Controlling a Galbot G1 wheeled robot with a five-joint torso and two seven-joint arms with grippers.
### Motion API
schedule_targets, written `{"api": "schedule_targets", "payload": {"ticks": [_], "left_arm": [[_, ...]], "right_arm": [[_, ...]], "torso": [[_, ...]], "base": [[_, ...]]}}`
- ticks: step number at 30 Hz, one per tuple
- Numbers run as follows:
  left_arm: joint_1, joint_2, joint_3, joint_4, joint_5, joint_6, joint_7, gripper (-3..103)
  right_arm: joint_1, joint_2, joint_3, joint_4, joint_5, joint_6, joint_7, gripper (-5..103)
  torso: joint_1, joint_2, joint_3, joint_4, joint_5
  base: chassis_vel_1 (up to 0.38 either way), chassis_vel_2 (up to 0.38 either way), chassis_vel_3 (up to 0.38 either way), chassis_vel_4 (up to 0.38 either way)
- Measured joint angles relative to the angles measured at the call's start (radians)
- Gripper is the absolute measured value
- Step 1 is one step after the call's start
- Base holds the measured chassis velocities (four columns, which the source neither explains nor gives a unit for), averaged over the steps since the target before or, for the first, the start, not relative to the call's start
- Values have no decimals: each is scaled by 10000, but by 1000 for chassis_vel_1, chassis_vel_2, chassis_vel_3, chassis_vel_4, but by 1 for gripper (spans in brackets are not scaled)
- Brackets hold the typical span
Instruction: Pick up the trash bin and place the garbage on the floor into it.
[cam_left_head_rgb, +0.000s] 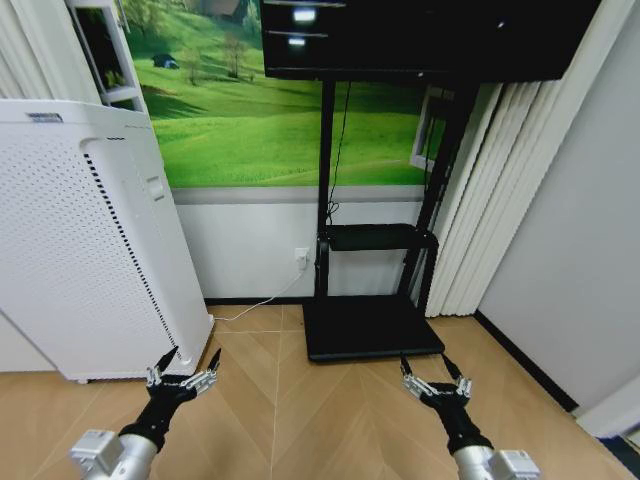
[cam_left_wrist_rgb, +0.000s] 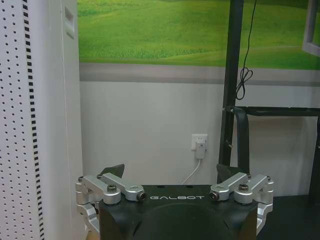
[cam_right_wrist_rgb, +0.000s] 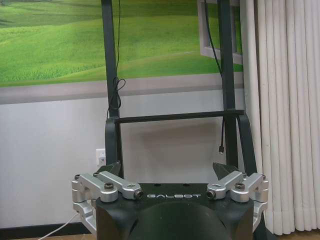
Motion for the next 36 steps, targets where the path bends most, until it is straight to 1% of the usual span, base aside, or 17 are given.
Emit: {"api": "schedule_targets", "payload": {"ticks": [19,27,31,36], "left_arm": [[1,0,-18,5,-22,10,11,100],[3,0,-24,8,-25,12,11,100],[3,1,-24,8,-25,12,11,100],[3,1,-24,8,-26,11,11,100]], "right_arm": [[1,0,0,1,7,-1,-1,100],[2,-1,0,2,7,-1,-1,100],[2,0,0,2,7,0,0,100],[1,0,0,2,7,0,1,100]], "torso": [[0,-2,0,0,0],[0,-3,0,5,-2],[0,-4,0,-1,-1],[0,-4,0,1,0]], "base": [[0,0,0,0],[66,59,50,59],[0,0,0,0],[0,0,0,0]]}}
